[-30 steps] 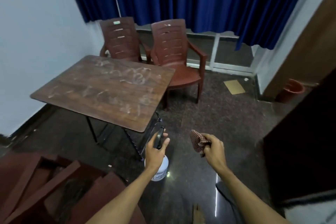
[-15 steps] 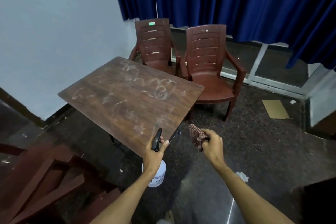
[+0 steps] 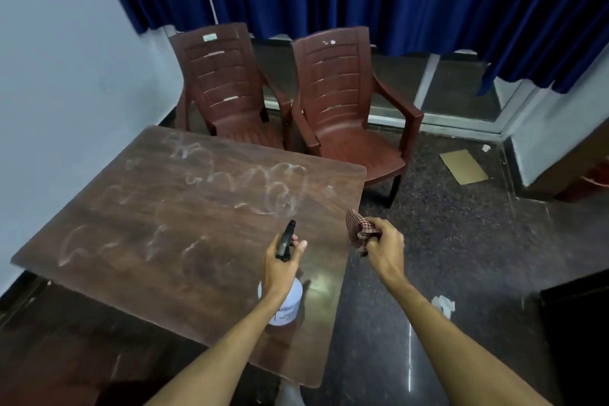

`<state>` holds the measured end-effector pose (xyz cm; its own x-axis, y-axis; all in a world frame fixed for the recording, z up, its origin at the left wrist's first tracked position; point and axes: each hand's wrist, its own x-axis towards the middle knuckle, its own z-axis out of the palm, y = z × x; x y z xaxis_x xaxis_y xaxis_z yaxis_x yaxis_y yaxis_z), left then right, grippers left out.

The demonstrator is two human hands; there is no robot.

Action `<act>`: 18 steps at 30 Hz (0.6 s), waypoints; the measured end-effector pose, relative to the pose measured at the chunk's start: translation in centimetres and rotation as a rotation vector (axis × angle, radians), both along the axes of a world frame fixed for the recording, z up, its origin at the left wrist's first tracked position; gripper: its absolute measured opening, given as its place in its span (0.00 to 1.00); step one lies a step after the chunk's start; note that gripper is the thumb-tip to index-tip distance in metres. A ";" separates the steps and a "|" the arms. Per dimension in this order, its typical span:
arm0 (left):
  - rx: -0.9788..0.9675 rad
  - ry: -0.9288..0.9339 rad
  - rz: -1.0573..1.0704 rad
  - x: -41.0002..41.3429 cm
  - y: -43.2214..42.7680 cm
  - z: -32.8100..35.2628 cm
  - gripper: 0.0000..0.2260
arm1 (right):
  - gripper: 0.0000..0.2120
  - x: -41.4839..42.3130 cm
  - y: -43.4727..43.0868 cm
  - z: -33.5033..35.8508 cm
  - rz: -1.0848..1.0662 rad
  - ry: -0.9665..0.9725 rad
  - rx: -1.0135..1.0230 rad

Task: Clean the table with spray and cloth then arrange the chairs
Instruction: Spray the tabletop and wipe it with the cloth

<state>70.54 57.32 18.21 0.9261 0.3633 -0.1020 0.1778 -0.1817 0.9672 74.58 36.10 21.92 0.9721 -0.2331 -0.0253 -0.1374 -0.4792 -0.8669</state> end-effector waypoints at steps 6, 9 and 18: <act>0.056 0.033 -0.095 5.2 4.6 -0.5 0.05 | 0.25 2.5 4.6 -0.4 -0.038 0.002 -0.076; 0.062 0.027 -0.113 6.8 6.0 -0.4 0.05 | 0.24 4.0 6.0 -1.5 -0.046 0.027 -0.125; 0.196 0.082 -0.194 11.7 8.6 -0.7 0.11 | 0.25 7.1 8.3 -2.4 -0.215 -0.006 -0.095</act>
<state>82.22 65.88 17.54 0.9718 0.2006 -0.1242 0.1973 -0.4021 0.8941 81.69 44.44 19.49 0.8998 -0.4361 0.0124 -0.2402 -0.5190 -0.8204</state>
